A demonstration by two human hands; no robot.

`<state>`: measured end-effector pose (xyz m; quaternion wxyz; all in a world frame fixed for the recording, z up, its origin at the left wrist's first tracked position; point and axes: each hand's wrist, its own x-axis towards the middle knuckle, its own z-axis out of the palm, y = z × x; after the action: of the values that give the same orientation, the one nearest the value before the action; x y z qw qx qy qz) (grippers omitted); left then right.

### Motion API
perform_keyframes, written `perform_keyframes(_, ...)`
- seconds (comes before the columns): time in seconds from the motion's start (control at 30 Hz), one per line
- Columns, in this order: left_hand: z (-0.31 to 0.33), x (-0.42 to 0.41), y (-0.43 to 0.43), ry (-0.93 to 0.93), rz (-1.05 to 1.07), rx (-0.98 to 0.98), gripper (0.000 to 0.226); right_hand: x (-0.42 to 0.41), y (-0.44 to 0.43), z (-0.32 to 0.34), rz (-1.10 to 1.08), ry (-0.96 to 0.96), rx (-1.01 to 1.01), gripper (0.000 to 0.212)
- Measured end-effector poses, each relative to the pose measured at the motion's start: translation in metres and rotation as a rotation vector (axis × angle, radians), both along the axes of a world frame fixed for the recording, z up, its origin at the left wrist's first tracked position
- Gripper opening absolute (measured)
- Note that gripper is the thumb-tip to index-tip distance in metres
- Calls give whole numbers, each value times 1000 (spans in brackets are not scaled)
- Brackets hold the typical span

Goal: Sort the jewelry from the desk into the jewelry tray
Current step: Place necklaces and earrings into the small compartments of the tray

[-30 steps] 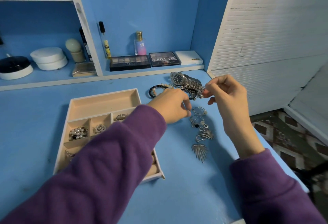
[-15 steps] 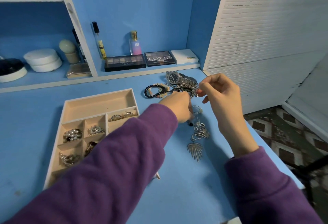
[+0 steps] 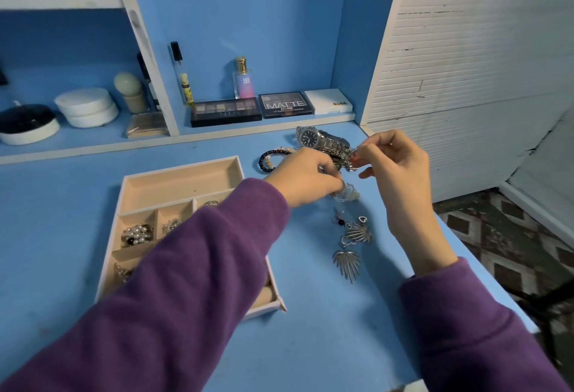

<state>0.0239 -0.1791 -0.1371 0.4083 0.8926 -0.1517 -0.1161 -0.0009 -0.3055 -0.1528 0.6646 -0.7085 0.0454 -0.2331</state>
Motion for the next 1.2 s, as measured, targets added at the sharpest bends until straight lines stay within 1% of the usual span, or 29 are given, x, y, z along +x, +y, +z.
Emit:
perform_keyframes(0.1,4,-2,10,-17,21,-21,6,-1,1,1,22,-6,12,16)
perform_keyframes(0.2,11,-9,29,-59,44,-39,7,-4,5,2,67,-29,-22,14)
perform_keyframes(0.3,20,-23,59,-106,87,-81,9,-6,11,2,123,-50,-24,20)
perform_keyframes(0.47,24,-53,123,-197,214,-193,4,-13,33,5,269,-55,3,22)
perform_keyframes(0.63,6,-77,178,-241,363,-288,5,-24,73,12,453,-45,57,24)
perform_keyframes(0.73,-8,-87,194,-278,445,-311,5,-30,96,19,577,-26,82,21)
perform_keyframes(0.83,-20,-87,201,-295,507,-364,6,-37,116,25,696,-12,10,15)
perform_keyframes(1.0,-24,-82,204,-326,579,-466,10,-41,142,30,766,7,-146,16)
perform_keyframes(1.2,-23,-82,210,-346,610,-435,10,-46,164,32,826,10,-252,15)
